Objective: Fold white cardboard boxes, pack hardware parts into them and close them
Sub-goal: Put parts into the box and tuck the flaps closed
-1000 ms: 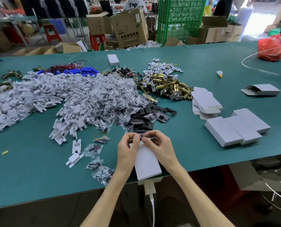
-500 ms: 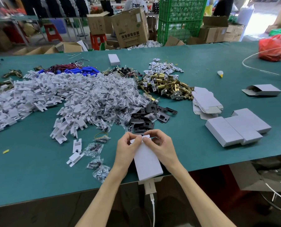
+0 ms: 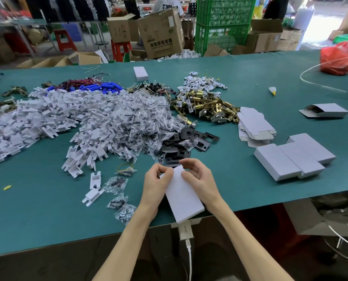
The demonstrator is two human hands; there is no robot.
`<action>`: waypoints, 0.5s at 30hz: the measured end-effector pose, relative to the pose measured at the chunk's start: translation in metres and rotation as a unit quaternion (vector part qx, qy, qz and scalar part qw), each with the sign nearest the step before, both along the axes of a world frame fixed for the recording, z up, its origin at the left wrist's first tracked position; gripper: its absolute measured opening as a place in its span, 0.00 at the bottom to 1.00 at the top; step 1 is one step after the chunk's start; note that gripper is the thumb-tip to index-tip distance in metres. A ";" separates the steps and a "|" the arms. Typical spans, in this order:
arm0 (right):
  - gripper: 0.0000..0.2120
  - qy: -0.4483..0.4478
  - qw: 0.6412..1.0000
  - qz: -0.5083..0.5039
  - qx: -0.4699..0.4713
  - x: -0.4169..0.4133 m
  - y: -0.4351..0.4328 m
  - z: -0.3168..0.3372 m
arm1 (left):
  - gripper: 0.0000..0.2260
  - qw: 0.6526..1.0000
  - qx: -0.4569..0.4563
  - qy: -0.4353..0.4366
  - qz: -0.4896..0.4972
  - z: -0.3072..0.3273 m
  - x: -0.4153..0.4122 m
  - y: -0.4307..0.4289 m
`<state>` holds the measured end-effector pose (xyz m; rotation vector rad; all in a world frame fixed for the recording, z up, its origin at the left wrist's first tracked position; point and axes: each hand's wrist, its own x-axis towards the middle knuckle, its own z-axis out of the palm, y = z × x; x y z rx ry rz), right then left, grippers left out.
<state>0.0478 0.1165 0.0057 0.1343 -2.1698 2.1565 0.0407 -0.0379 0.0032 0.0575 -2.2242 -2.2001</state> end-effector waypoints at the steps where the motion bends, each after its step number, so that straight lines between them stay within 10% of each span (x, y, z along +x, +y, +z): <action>1: 0.14 0.000 1.000 -0.002 -0.005 0.000 0.000 0.000 | 0.12 1.000 0.001 0.003 -0.001 0.000 0.000 0.000; 15: 0.08 0.002 0.999 -0.028 -0.022 0.000 0.002 0.000 | 0.12 0.999 0.037 0.028 -0.022 -0.005 0.005 -0.003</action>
